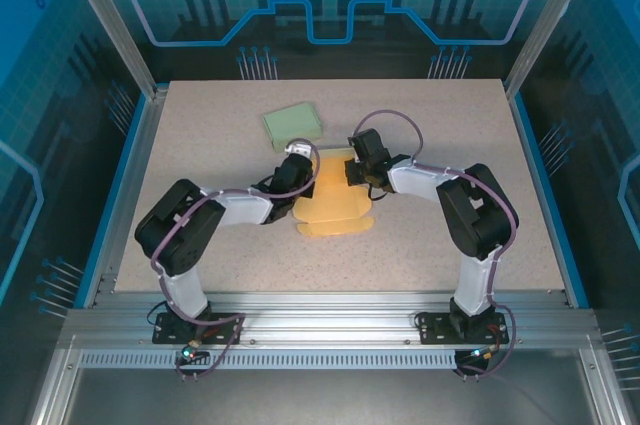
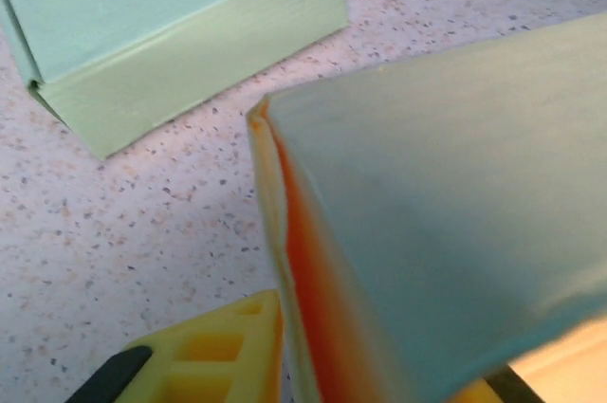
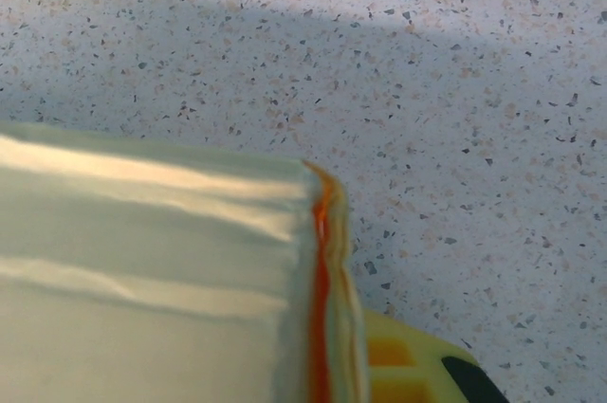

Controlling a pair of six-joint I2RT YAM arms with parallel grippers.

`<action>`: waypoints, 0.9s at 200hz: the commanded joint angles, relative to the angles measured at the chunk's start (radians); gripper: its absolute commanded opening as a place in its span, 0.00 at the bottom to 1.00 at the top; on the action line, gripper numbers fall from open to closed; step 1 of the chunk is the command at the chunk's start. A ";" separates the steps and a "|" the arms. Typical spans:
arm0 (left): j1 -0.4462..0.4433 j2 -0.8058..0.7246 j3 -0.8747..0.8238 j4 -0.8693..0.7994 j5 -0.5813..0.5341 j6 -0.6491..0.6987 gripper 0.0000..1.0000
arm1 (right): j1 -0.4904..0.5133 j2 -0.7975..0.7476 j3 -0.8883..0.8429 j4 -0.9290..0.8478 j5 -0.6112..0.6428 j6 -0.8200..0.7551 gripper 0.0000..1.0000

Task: Fold the paper box

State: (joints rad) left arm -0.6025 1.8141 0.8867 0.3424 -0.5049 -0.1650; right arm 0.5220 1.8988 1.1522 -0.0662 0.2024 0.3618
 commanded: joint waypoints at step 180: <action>-0.060 -0.085 -0.081 0.148 -0.571 -0.192 0.04 | 0.298 -0.044 0.034 -0.251 0.211 0.398 0.00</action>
State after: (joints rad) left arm -0.6693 1.7531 0.7887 0.3653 -0.9245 -0.3038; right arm 0.7860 1.8626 1.1847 -0.1970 0.4927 0.7277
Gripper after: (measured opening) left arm 0.096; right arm 0.103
